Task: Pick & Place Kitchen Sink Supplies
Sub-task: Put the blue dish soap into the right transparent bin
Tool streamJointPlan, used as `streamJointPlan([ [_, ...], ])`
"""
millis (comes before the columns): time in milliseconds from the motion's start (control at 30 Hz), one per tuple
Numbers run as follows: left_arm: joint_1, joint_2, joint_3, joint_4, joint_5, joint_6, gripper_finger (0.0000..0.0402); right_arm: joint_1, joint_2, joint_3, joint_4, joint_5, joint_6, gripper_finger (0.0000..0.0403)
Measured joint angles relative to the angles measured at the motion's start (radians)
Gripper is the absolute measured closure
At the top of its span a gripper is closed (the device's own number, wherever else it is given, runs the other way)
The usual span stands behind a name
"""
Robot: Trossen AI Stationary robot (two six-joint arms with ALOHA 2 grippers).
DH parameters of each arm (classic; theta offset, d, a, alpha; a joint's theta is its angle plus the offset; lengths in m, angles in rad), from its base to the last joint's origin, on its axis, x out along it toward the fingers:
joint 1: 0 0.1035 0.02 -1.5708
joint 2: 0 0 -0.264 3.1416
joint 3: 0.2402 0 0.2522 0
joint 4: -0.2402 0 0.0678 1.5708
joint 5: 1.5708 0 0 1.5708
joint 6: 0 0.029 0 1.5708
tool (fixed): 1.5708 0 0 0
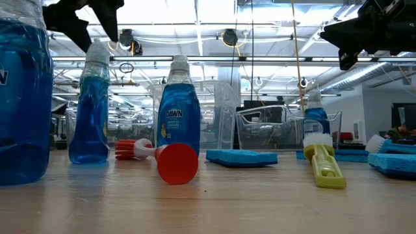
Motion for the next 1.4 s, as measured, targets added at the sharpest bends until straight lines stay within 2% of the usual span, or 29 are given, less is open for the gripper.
streamJointPlan([
  [267,0.0,0.005,0.0,-0.005,-0.021,-0.001,0.0147,0.0,0.0,0.0,0.0,0.0,0.0,0.0348],
  [833,-0.011,0.135,0.0,-0.011,-0.053,0.002,0.0147,0.0,0.0,0.0,0.0,0.0,0.0,0.0348],
  [1400,-0.057,0.149,-0.008,-0.063,-0.123,-0.003,0.0147,0.0,0.0,0.0,0.0,0.001,0.0,0.0348],
])
